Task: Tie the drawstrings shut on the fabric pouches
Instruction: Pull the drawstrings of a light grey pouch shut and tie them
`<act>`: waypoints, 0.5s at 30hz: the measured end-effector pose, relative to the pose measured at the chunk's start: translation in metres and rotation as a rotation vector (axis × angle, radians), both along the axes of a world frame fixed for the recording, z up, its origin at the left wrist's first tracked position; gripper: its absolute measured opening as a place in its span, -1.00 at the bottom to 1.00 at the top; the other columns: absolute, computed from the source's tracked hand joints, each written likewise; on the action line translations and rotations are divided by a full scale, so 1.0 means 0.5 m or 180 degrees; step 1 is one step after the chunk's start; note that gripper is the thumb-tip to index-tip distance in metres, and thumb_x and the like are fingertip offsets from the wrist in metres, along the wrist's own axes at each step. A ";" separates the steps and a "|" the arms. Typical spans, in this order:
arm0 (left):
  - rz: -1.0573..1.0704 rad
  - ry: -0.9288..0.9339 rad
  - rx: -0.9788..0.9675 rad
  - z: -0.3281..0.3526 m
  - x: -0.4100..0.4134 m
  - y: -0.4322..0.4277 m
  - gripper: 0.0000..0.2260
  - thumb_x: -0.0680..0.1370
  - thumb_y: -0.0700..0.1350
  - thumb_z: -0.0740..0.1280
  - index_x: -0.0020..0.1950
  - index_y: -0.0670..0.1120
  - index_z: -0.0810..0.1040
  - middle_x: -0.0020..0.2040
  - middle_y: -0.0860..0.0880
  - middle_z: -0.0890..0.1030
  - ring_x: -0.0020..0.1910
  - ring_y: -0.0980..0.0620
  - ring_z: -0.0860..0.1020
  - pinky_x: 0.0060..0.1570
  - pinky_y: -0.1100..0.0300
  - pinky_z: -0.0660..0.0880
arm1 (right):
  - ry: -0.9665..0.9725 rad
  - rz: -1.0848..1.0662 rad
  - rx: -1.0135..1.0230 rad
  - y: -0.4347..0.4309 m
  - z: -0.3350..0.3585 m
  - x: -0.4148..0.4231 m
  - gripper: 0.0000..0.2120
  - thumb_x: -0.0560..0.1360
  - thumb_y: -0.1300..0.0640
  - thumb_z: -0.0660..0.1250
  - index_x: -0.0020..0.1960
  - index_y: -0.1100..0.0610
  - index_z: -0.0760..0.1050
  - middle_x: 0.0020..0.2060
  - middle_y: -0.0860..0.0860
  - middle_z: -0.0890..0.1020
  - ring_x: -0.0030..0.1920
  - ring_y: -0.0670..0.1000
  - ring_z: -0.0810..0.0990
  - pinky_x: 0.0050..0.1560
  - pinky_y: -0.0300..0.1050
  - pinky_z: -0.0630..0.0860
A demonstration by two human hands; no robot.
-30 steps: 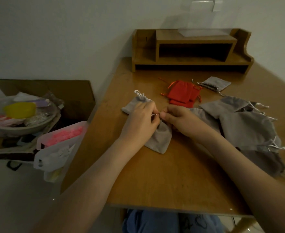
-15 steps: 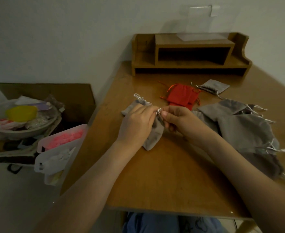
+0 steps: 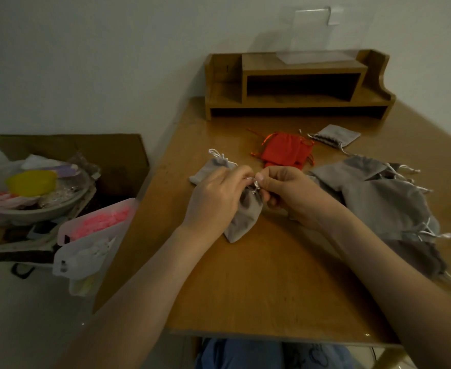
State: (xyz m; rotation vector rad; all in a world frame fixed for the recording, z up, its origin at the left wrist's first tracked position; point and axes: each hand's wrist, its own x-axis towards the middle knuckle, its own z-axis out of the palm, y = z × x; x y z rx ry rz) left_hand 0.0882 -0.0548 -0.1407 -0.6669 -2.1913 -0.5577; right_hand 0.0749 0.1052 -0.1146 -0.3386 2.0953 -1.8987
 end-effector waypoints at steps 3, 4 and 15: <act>0.0045 -0.0237 0.0081 0.001 -0.001 -0.003 -0.86 0.60 -0.05 0.19 0.05 -0.08 0.45 -0.19 -0.08 0.61 -0.22 0.00 0.59 -0.35 0.13 0.55 | 0.0000 0.0042 0.0073 0.001 0.006 0.004 -0.81 0.60 0.23 0.19 -0.18 0.16 0.44 -0.45 0.03 0.47 -0.47 -0.08 0.34 -0.52 -0.32 0.27; 0.0028 -0.0254 0.0055 -0.001 -0.003 -0.004 -0.83 0.60 -0.06 0.19 0.01 -0.12 0.50 -0.21 -0.09 0.59 -0.24 -0.01 0.58 -0.37 0.10 0.55 | -0.0001 0.0055 0.0133 0.001 0.006 0.005 -0.81 0.60 0.25 0.19 -0.17 0.16 0.44 -0.44 0.04 0.47 -0.48 -0.09 0.36 -0.55 -0.34 0.27; 0.0222 -0.0221 0.0042 0.004 -0.001 -0.005 -0.77 0.56 -0.08 0.19 -0.16 -0.15 0.56 -0.40 -0.04 0.58 -0.48 0.02 0.53 -0.63 0.10 0.43 | 0.0063 0.0043 0.0344 -0.002 0.000 0.003 -0.77 0.63 0.22 0.15 -0.19 0.16 0.42 -0.40 0.00 0.51 -0.48 -0.15 0.42 -0.51 -0.35 0.33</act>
